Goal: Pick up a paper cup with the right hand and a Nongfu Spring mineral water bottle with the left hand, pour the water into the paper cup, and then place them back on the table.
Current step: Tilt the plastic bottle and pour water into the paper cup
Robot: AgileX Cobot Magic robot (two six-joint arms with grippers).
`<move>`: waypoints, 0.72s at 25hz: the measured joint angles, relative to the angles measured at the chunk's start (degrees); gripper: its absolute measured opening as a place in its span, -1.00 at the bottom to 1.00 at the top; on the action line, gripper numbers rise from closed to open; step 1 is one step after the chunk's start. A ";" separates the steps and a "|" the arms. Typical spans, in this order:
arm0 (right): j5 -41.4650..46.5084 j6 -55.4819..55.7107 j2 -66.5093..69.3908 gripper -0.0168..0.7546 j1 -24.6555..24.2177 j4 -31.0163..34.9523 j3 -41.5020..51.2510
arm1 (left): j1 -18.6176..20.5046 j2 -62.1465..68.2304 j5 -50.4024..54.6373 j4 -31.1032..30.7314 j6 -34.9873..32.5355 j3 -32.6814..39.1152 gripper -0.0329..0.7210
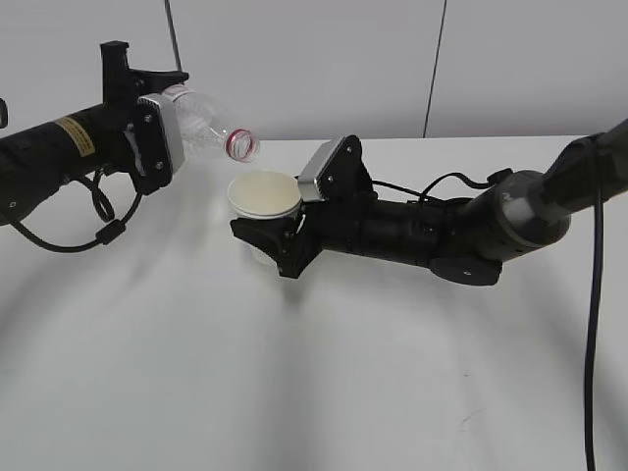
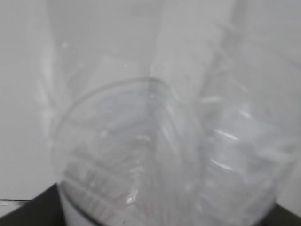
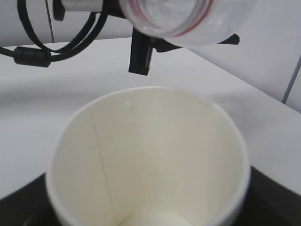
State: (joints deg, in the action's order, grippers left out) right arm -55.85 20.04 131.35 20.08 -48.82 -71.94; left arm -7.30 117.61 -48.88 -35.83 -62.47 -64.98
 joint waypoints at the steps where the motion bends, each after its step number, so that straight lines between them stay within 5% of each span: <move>1: 0.17 0.00 0.00 0.40 0.00 0.00 0.00 | 0.00 0.00 -0.14 0.00 -0.05 0.00 0.20; 18: 0.38 1.41 0.00 0.40 -0.06 0.00 0.00 | 0.00 -0.07 -0.55 0.00 -4.09 0.00 0.20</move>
State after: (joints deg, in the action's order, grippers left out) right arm -55.47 21.45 131.35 20.02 -48.82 -71.94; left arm -7.30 117.54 -49.44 -35.83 -66.57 -64.98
